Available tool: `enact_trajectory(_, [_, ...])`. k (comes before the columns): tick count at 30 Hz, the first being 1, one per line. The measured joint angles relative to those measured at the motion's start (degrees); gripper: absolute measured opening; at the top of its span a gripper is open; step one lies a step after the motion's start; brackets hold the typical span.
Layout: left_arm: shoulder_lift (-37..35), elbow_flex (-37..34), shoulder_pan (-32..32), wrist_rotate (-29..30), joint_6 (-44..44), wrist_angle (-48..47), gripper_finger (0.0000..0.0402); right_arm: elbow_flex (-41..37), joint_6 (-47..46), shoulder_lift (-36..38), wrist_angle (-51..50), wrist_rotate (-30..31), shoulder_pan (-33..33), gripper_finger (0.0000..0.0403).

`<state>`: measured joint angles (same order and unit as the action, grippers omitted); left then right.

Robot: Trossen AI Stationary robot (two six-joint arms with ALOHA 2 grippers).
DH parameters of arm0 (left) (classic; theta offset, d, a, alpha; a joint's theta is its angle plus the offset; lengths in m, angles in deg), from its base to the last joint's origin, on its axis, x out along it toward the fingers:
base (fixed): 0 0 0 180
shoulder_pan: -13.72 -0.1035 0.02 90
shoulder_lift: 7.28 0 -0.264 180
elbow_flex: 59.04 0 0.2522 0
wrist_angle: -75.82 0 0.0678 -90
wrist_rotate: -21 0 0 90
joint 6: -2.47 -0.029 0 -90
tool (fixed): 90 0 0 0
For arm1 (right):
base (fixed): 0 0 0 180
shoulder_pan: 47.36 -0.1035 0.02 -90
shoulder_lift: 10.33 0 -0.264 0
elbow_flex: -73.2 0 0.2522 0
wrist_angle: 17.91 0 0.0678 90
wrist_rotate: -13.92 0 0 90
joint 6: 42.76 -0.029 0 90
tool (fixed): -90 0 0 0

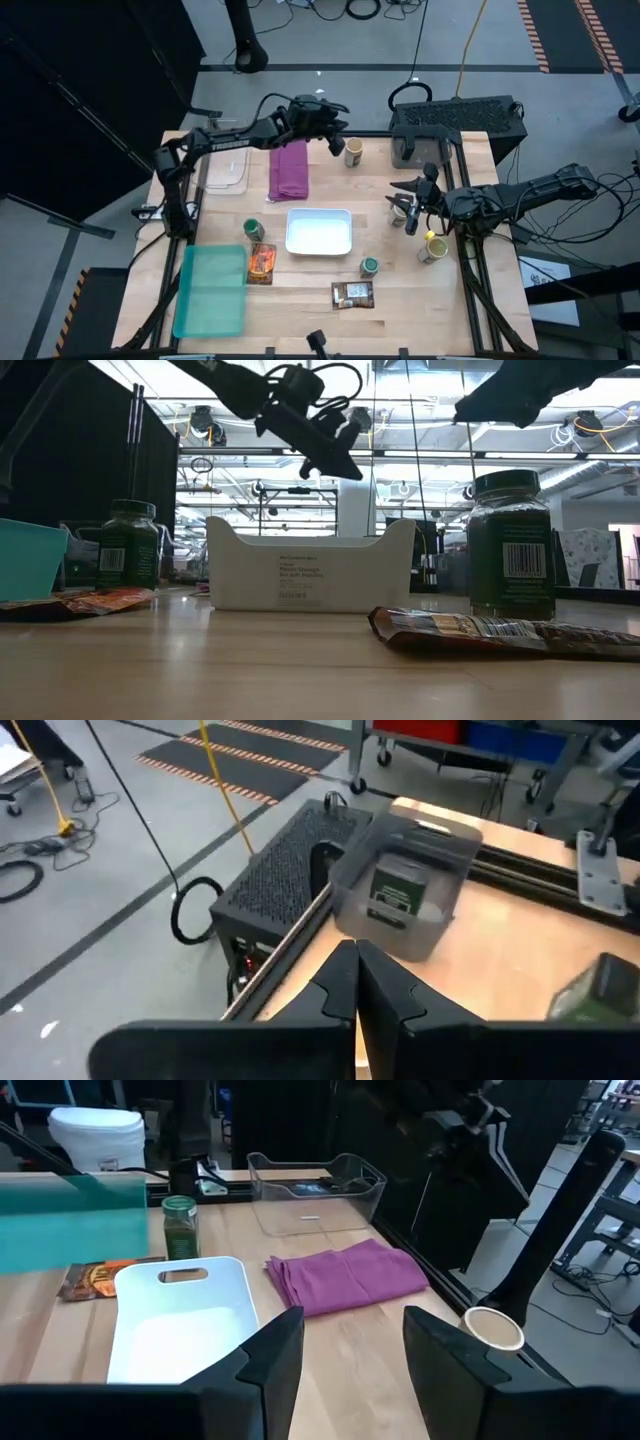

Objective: Sort spices by type
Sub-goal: Put the top left brown seasoning bottle into the blue bin

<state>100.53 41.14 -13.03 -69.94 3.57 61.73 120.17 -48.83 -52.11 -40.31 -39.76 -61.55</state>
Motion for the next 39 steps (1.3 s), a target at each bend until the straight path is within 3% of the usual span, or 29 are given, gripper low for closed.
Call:
enact_trajectory(5, [2.0, 0.0, -0.08, -0.05, -1.59, 6.21, 0.0023, 0.0, 1.09, 0.0, 0.21, 0.2, 0.02, 0.0155])
enact_trajectory(11, [3.2, 0.37, -0.05, -0.14, -4.06, 4.47, 0.0064, 0.0, 2.65, 0.0, 0.24, 1.33, 0.02, 0.0155])
enact_trajectory(16, [4.52, 0.37, 1.82, -0.25, -4.63, 4.05, 0.0139, 0.0, 3.76, 0.0, 0.53, 1.4, 0.02, 0.0155])
enact_trajectory(19, [4.66, 0.37, 2.07, 2.62, -4.46, 3.84, 0.0196, 0.0, 3.76, 0.0, 0.84, 1.46, 0.02, 0.0155])
enact_trajectory(24, [5.19, 0.44, 1.83, 3.35, -0.07, 3.64, 0.0264, 0.0, 3.61, 0.0, 0.83, 1.5, 0.02, 0.0155])
enact_trajectory(39, [10.34, 0.46, 3.11, 0.93, -3.32, 7.22, 0.0279, 0.0, 3.33, -0.02, 0.22, 1.4, 0.45, 0.0155])
